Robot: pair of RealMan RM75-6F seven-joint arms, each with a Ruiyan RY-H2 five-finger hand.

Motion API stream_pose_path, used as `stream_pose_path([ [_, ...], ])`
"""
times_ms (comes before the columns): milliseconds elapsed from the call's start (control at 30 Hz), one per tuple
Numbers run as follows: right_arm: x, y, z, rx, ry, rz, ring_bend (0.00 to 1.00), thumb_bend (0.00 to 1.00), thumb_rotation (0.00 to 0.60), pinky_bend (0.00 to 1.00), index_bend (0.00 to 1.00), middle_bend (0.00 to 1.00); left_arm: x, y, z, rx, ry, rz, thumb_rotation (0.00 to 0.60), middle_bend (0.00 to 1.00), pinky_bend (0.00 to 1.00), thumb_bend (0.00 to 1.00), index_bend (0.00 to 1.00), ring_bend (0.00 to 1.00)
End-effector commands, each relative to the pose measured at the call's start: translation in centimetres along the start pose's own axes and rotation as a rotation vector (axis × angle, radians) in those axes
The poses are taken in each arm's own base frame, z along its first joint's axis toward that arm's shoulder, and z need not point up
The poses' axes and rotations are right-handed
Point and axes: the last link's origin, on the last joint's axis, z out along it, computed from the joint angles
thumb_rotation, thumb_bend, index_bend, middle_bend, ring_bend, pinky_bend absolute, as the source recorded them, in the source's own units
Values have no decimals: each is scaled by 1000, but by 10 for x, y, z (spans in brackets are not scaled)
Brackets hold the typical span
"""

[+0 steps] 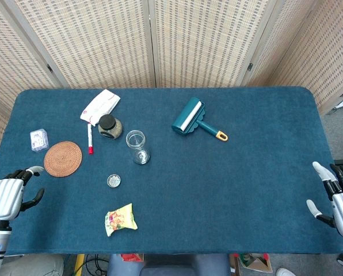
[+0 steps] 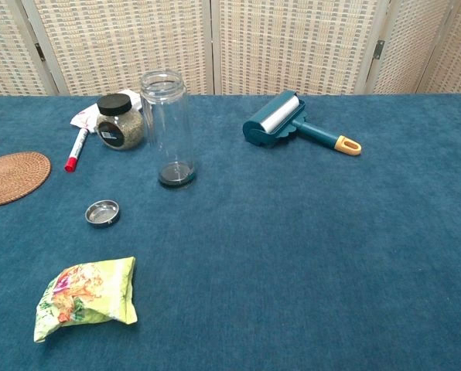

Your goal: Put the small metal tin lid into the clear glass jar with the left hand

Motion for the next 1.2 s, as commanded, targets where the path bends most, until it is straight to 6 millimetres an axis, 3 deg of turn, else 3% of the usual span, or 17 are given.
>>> stream_pose_path([
  [33,1,0,0,2,1,1,41,290,600,52,12,169,0,0,0,0,-1,0,600,381,448,357,305,364],
  [267,9,0,1,8,28,-13,41,290,600,52,12,169,-1,6,5,-45,-10,-8,600,381,447,358,305,364],
  [600,18,0,4,2,45,-28,41,290,600,52,12,169,-15,44,40,-245,-127,-49,600,390,461,357,326,398],
  [800,15,0,7,11,27,-30,41,290,600,52,12,169,-34,79,66,-370,-191,-94,600,614,762,356,412,600],
  [900,15,0,6,12,27,-28,41,290,600,52,12,169,-47,93,79,-413,-223,-95,600,719,861,339,423,689],
  [1067,15,4,4,1,21,-33,41,290,600,52,12,169,-67,111,95,-462,-272,-77,600,845,981,325,444,820],
  [1200,17,7,3,-9,25,-34,42,290,600,52,12,169,-81,125,104,-481,-305,-42,600,925,1000,324,451,888],
])
